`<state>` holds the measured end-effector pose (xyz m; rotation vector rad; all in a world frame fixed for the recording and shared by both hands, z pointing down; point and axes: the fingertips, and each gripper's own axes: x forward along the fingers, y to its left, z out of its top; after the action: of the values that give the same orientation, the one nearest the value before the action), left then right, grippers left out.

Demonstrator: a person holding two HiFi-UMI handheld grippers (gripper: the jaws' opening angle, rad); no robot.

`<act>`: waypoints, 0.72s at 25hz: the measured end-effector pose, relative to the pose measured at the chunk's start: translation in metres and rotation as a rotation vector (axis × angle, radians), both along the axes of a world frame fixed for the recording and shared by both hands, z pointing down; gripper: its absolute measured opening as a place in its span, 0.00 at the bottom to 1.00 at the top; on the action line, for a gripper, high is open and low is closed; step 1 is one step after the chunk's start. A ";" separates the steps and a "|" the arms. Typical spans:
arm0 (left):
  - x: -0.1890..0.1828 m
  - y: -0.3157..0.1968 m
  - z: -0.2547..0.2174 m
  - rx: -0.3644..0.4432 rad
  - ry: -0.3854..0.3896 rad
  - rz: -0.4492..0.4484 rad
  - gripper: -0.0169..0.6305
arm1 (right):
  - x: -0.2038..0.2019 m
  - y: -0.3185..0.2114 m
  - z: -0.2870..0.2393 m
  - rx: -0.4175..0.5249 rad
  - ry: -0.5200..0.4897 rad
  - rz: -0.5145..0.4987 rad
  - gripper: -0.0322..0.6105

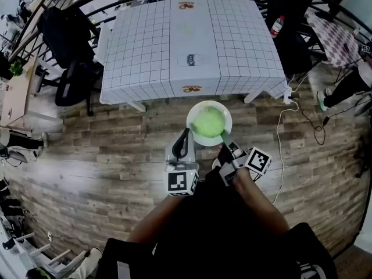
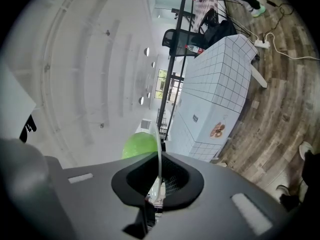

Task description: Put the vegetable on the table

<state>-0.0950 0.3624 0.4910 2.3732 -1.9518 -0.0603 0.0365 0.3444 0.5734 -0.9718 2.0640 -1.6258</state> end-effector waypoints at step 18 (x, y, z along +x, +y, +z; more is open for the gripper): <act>0.065 -0.007 -0.013 0.003 -0.052 -0.114 0.04 | 0.076 -0.029 -0.003 -0.035 -0.031 -0.084 0.06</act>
<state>-0.0301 0.3554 0.4778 2.2855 -2.1110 -0.0077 0.1128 0.3149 0.5708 -0.8769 2.0883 -1.7127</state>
